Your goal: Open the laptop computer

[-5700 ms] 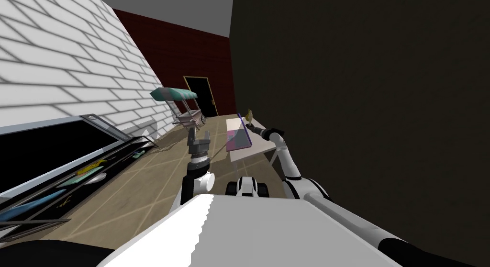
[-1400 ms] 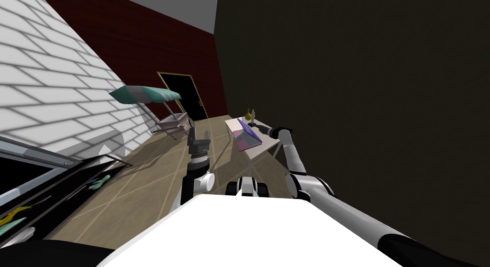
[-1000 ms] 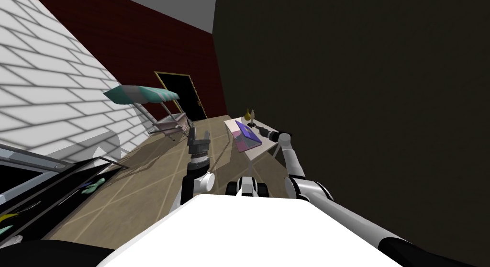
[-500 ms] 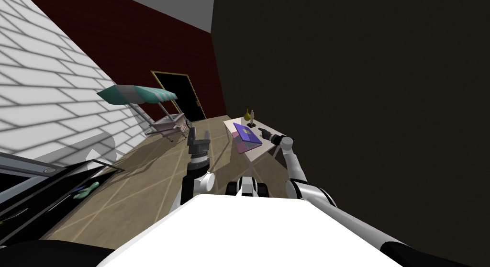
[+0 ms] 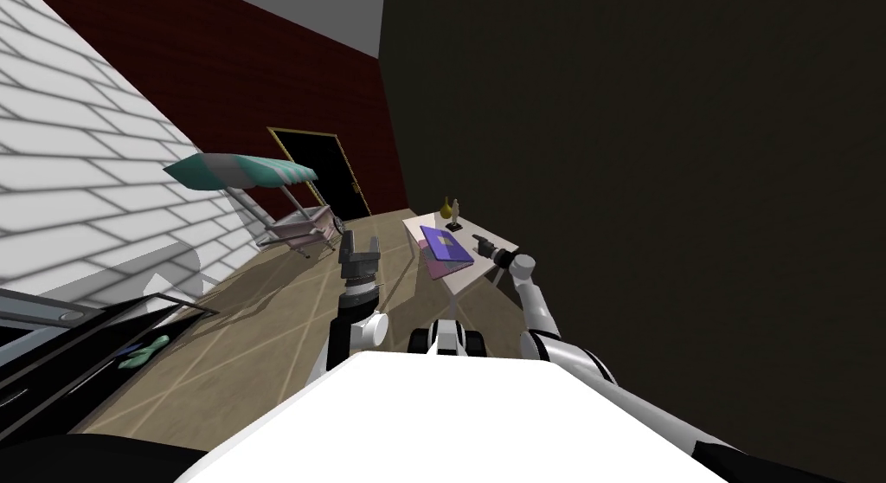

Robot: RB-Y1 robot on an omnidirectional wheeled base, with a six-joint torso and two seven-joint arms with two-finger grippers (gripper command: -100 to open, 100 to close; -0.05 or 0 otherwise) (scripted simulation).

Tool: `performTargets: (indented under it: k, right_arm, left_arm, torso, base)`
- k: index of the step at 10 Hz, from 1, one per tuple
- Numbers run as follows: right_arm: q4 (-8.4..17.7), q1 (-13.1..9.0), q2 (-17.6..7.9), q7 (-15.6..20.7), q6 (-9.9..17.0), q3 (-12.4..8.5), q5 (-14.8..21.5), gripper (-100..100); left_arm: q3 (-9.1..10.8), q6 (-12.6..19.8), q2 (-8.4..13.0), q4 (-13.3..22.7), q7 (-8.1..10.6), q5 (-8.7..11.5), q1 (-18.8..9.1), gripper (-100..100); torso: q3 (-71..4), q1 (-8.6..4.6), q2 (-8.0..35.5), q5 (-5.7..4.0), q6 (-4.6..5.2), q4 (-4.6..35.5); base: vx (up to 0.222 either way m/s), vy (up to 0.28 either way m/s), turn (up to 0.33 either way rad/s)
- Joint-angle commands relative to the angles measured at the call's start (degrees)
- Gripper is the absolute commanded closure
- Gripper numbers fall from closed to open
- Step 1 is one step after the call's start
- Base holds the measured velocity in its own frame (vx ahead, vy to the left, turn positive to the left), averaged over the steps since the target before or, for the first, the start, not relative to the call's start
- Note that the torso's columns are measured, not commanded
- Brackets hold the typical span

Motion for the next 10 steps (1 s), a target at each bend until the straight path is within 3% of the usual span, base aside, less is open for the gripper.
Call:
performTargets:
  k: [1,6,10]
  right_arm:
    - [1.0,2.1,0.3,-1.2,-0.7,-1.5,-3.0,-100]
    - [3.6,5.5,2.6,-2.9,-2.1,-4.5,-8.7,-100]
    - [5.1,7.4,8.2,-3.9,-2.9,-6.1,-11.9,-100]
  left_arm:
    - [0.00,0.0,0.0,0.0,0.00,0.0,0.0,0]
    - [0.00,0.0,0.0,0.0,0.00,0.0,0.0,0]
    - [0.00,0.0,0.0,0.0,0.00,0.0,0.0,0]
  torso:
    - [0.0,0.00,0.0,0.00,0.00,0.0]
    - [0.0,0.00,0.0,0.00,-0.01,0.0]
    - [0.0,0.00,0.0,0.00,-0.01,0.0]
  base:
    - [0.029,0.015,-0.033]
    - [0.030,0.014,-0.028]
    - [0.021,0.012,-0.021]
